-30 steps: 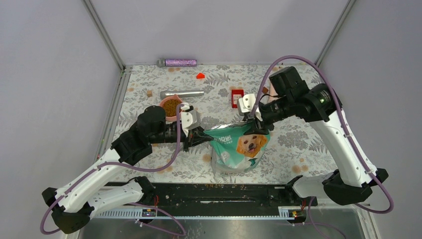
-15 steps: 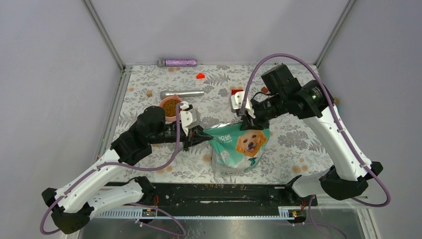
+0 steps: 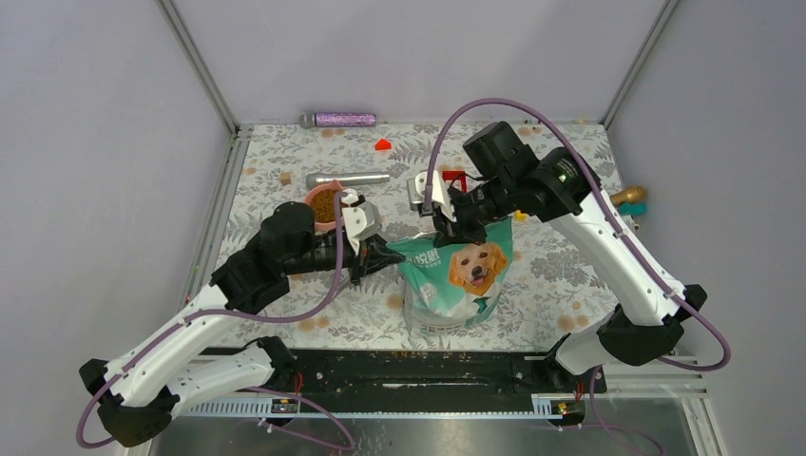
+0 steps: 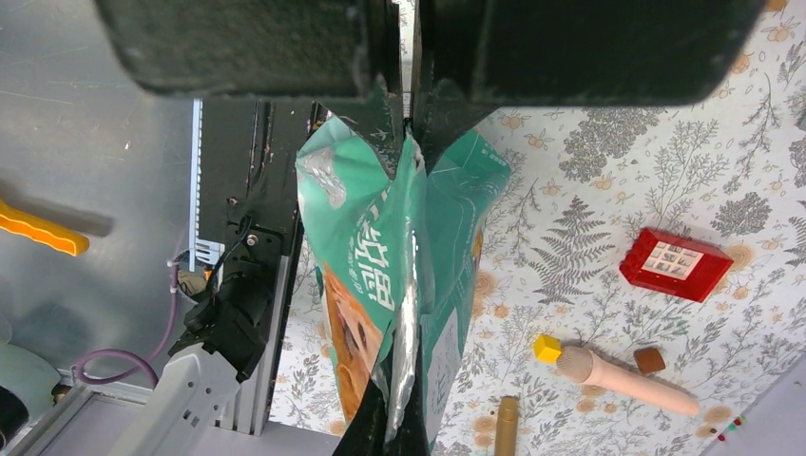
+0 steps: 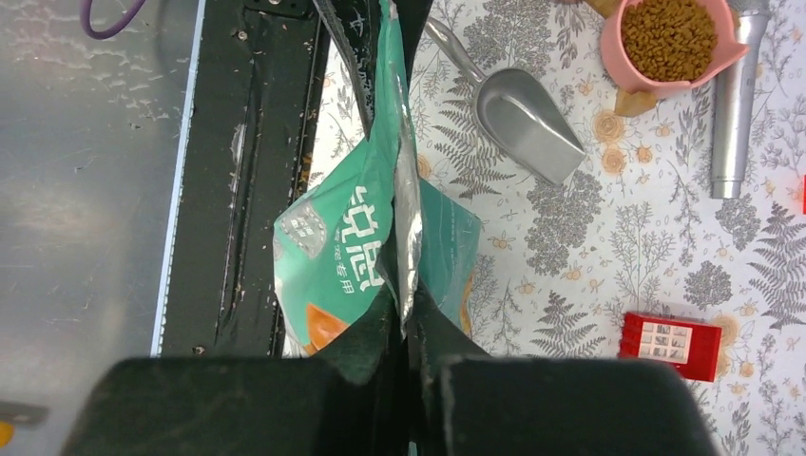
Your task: Serve the pet food
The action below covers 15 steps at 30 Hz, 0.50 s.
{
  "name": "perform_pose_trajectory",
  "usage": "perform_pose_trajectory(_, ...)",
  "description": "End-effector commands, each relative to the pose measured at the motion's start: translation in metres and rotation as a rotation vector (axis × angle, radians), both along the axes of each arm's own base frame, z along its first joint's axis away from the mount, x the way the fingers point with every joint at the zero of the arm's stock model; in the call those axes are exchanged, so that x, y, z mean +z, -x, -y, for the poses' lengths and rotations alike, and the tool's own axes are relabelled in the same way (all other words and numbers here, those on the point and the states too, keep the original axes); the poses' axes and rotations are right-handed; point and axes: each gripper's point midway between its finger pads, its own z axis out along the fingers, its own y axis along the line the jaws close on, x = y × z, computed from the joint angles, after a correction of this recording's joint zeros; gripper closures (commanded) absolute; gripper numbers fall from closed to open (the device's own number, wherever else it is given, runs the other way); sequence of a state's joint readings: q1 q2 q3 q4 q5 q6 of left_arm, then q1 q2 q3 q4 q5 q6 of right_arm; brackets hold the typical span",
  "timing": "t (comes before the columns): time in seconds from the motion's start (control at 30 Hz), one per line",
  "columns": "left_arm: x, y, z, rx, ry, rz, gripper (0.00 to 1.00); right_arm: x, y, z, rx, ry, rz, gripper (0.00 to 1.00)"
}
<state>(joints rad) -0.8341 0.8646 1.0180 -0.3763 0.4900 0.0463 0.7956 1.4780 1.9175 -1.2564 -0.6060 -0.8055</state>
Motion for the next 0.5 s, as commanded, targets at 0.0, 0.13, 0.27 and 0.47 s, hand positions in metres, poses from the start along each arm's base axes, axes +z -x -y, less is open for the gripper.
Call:
perform_pose_trajectory(0.0, 0.050, -0.005, -0.002, 0.034, 0.147, 0.136, 1.00, 0.018, 0.004, -0.008, 0.003, -0.037, -0.003, 1.00)
perform_pose_trajectory(0.13, 0.049, -0.006, -0.004, 0.048, 0.146, 0.136, 1.00, 0.024, 0.001, -0.017, -0.047, -0.070, -0.011, 0.77)
perform_pose_trajectory(0.27, 0.052, -0.005, -0.004, 0.049, 0.154, 0.132, 1.00, 0.020, 0.005, -0.034, -0.069, -0.077, -0.015, 0.62)
perform_pose_trajectory(0.47, 0.051, -0.008, 0.001, 0.059, 0.153, 0.098, 1.00, 0.013, 0.009, -0.056, -0.082, -0.073, -0.048, 0.62)
